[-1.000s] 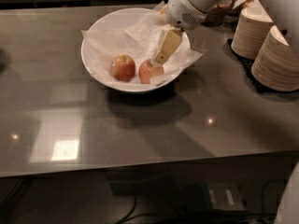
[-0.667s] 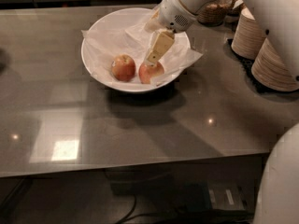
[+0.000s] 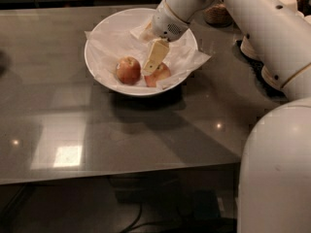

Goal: Pick apple from white bowl

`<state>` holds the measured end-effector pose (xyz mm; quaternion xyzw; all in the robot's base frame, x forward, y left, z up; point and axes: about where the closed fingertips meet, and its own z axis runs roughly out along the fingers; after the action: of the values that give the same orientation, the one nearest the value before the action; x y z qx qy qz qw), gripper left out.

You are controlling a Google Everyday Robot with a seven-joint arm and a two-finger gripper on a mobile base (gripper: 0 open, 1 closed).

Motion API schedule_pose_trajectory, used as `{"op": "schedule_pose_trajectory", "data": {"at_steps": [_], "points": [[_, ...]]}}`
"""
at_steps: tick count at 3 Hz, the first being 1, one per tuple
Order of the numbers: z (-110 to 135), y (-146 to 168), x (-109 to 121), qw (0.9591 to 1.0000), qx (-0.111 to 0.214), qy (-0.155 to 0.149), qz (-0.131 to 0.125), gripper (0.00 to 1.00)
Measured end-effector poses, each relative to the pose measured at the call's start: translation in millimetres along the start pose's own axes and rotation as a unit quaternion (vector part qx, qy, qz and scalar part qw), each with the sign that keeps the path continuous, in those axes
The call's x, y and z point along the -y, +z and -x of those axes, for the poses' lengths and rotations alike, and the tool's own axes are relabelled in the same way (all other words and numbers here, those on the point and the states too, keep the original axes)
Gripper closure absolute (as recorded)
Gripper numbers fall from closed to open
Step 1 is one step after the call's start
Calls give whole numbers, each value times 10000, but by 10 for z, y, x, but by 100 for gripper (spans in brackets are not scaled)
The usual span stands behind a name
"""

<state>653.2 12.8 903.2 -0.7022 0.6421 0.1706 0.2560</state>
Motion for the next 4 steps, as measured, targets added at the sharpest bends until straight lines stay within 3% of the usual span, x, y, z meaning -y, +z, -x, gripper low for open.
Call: {"op": "schedule_pose_trajectory", "data": {"at_steps": [2, 4], "points": [[170, 349, -48, 9987, -49, -193, 473, 30], [170, 558, -73, 9974, -77, -130, 702, 32]]}}
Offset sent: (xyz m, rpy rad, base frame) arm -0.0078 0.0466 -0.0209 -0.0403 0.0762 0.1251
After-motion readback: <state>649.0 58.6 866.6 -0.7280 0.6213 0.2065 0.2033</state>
